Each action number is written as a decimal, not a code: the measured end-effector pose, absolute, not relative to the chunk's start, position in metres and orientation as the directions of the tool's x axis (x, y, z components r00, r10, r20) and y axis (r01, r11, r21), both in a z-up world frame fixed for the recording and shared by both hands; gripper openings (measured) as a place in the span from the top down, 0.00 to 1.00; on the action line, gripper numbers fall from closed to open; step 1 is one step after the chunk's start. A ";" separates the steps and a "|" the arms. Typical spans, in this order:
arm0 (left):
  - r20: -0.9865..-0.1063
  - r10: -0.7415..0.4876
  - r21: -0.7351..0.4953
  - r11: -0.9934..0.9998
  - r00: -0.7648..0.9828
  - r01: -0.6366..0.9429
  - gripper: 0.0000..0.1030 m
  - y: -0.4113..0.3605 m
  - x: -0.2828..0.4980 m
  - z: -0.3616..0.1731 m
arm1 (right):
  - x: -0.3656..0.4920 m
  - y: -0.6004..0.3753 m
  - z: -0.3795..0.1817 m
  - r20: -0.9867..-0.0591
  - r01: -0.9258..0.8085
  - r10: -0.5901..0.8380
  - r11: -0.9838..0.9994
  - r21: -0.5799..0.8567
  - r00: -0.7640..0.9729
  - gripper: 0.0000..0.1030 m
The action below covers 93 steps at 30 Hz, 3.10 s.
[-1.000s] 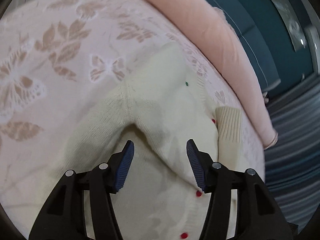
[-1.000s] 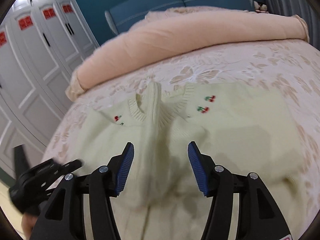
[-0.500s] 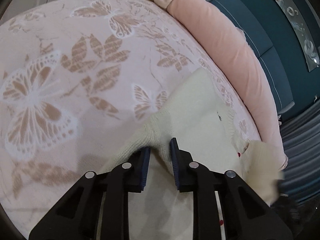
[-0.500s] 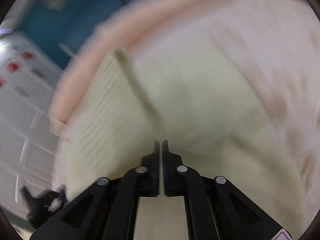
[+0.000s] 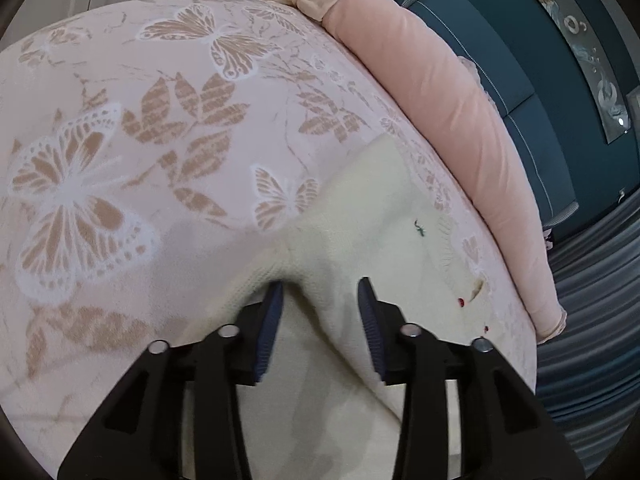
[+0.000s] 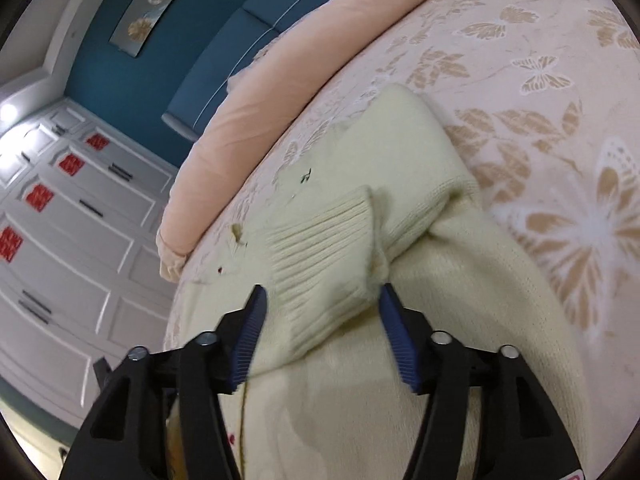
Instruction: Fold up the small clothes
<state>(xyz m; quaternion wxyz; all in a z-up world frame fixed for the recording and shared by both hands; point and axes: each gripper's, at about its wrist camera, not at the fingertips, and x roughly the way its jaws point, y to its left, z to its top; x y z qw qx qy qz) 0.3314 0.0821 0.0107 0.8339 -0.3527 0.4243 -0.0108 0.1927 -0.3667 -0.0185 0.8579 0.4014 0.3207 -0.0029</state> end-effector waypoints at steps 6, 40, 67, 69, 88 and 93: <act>-0.704 -0.336 -0.608 0.741 0.625 -0.286 0.55 0.083 0.338 0.004 | 0.237 -0.358 -0.013 -0.680 0.354 0.182 0.742 0.569 0.711 0.89; -0.725 -0.266 -0.527 0.808 0.636 -0.263 0.64 0.060 0.334 0.005 | 0.250 -0.334 0.037 -0.616 0.191 0.105 0.899 0.394 0.781 0.84; -0.742 -0.201 -0.309 0.949 0.640 -0.060 0.53 0.064 0.284 0.028 | 0.004 -0.349 0.011 -0.789 0.424 -0.068 0.869 0.253 0.610 0.68; -0.750 -0.144 -0.234 0.971 0.645 -0.055 0.42 0.066 0.260 0.033 | -0.011 -0.338 0.010 -0.794 0.417 -0.062 0.874 0.250 0.605 0.60; -0.838 0.005 -0.001 1.000 0.546 -0.011 0.34 0.064 0.113 0.015 | -0.054 -0.304 0.006 -0.802 0.432 -0.060 0.865 0.255 0.594 0.48; -0.812 0.148 0.023 0.975 0.565 -0.222 0.31 0.129 0.131 0.015 | -0.041 -0.317 -0.012 -0.832 0.494 -0.055 0.825 0.273 0.552 0.45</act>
